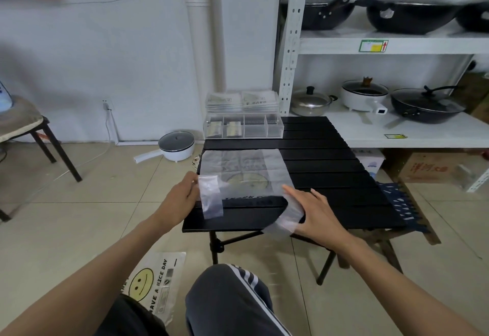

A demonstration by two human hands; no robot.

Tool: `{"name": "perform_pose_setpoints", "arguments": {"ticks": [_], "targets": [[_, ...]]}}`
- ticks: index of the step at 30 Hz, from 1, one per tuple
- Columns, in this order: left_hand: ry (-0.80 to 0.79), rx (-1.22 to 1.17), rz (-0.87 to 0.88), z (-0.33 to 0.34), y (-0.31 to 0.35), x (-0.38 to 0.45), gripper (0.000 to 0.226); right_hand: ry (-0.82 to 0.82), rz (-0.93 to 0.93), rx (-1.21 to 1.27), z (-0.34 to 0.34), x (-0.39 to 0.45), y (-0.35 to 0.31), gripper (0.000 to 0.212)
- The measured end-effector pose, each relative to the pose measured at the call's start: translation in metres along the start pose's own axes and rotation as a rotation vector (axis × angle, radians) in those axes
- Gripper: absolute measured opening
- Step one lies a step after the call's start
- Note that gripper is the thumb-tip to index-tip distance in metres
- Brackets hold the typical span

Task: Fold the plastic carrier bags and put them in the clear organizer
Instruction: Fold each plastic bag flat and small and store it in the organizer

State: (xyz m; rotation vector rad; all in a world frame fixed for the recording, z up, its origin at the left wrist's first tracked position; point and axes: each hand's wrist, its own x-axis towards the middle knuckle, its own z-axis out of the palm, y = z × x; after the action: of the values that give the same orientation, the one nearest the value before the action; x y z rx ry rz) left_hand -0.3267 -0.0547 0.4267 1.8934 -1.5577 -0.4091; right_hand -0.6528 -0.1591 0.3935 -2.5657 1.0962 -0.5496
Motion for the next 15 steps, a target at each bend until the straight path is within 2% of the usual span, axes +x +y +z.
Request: {"name": "perform_pose_setpoints", "arguments": {"ticks": [2,5,7,9,11,15], "targets": [[0.026,-0.088,-0.065,0.001,0.001,0.003,0.007,0.039,0.049,0.019,-0.003,0.005,-0.003,0.073],[0.03,-0.209,-0.132,0.004,0.005,0.006,0.006,0.085,0.186,0.09,-0.006,0.017,-0.007,0.044],[-0.006,-0.281,-0.15,0.006,0.004,0.006,0.015,0.084,0.27,0.162,-0.003,0.026,-0.004,0.04],[-0.04,-0.265,-0.136,0.008,-0.003,0.006,0.035,0.092,0.298,0.205,0.0,0.035,0.0,0.034],[-0.044,-0.21,-0.127,0.01,-0.007,0.007,0.046,0.103,0.317,0.239,0.001,0.042,0.0,0.025],[0.054,-0.219,-0.175,0.018,-0.007,0.016,0.044,0.143,0.39,0.242,0.003,0.052,-0.004,0.01]]}}
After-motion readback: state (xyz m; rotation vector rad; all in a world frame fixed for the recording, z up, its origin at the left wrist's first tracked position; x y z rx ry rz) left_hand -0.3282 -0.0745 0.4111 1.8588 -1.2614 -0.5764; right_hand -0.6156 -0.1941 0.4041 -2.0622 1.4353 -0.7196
